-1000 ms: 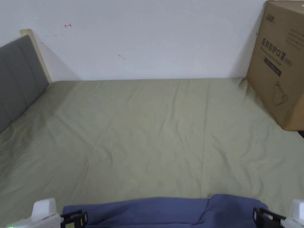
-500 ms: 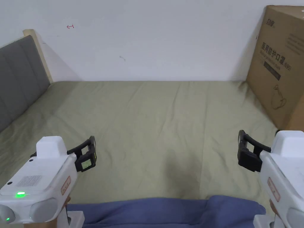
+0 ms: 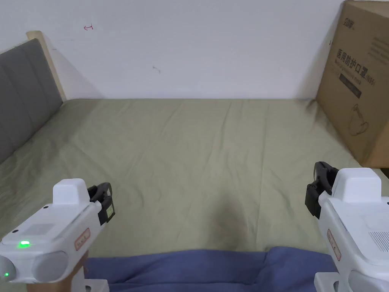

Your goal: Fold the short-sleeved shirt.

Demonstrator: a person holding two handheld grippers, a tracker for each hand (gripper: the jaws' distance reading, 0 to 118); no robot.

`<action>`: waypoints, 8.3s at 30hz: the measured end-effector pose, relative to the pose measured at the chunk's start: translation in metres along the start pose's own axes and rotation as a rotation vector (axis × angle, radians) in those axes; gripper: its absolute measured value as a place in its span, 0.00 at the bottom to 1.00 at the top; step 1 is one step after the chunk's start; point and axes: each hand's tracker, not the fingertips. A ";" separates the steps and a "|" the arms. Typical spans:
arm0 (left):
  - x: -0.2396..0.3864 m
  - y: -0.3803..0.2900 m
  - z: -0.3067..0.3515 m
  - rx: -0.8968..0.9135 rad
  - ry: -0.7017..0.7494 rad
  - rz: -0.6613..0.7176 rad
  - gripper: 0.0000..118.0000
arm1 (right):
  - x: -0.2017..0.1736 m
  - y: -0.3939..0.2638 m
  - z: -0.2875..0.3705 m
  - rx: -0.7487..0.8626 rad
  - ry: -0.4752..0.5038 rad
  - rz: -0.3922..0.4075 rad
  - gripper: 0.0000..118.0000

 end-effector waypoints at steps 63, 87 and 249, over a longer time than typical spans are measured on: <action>-0.047 -0.032 -0.037 -0.594 -0.114 0.134 0.02 | 0.020 -0.026 -0.012 -0.127 0.027 -0.026 0.00; 0.096 -0.099 -0.093 -0.644 -0.234 0.089 0.87 | 0.049 -0.034 0.007 -0.153 -0.011 -0.041 0.00; 0.249 -0.216 -0.066 -0.478 -0.307 -0.304 0.00 | 0.093 -0.050 0.025 -0.236 -0.011 -0.056 0.00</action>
